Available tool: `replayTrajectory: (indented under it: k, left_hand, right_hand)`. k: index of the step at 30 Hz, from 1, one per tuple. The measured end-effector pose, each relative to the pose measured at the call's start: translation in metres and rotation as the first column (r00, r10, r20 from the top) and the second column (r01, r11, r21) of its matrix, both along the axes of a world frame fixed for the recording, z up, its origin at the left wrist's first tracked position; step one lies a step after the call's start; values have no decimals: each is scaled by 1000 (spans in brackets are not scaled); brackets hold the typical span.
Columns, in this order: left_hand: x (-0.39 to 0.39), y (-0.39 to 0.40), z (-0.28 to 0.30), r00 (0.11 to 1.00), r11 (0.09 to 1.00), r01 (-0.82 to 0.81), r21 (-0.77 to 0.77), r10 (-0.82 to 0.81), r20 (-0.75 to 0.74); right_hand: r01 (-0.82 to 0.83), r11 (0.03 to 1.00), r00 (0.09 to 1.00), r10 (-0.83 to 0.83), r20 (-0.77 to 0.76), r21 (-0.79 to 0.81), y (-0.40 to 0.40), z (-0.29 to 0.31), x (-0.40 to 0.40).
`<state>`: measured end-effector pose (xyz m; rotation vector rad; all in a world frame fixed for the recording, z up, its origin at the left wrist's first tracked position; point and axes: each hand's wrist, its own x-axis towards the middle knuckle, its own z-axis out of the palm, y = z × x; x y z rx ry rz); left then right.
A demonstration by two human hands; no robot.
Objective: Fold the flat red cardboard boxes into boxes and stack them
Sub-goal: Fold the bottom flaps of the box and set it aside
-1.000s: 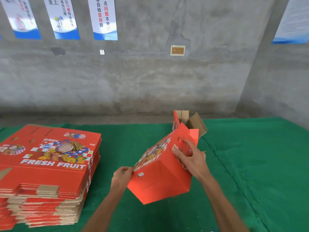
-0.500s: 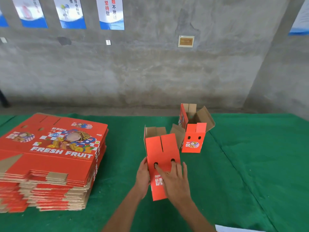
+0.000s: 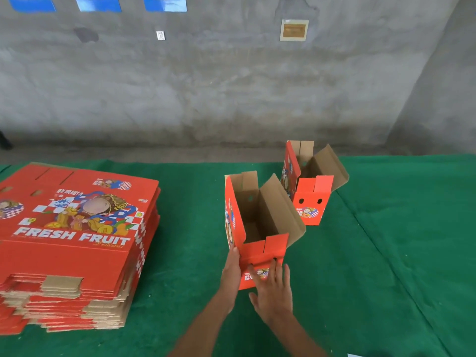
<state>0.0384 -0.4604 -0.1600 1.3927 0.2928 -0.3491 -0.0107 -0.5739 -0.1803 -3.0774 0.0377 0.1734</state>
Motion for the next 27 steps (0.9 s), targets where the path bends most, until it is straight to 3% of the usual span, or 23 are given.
replayTrajectory:
  k: [17,24,27]
  left_hand:
    - [267,-72,-20,992,988,128,82,-127,-16]
    - [310,-109,-25,981,974,193,121,-195,5]
    - [299,-116,-22,993,975,119,189,-121,1]
  right_hand:
    - [96,995,985,-89,144,-38,-64,-23,245]
    - [137,980,983,-116,140,-146,-99,-32,285]
    - [156,972,984,-139,108,-173,-101,-31,280]
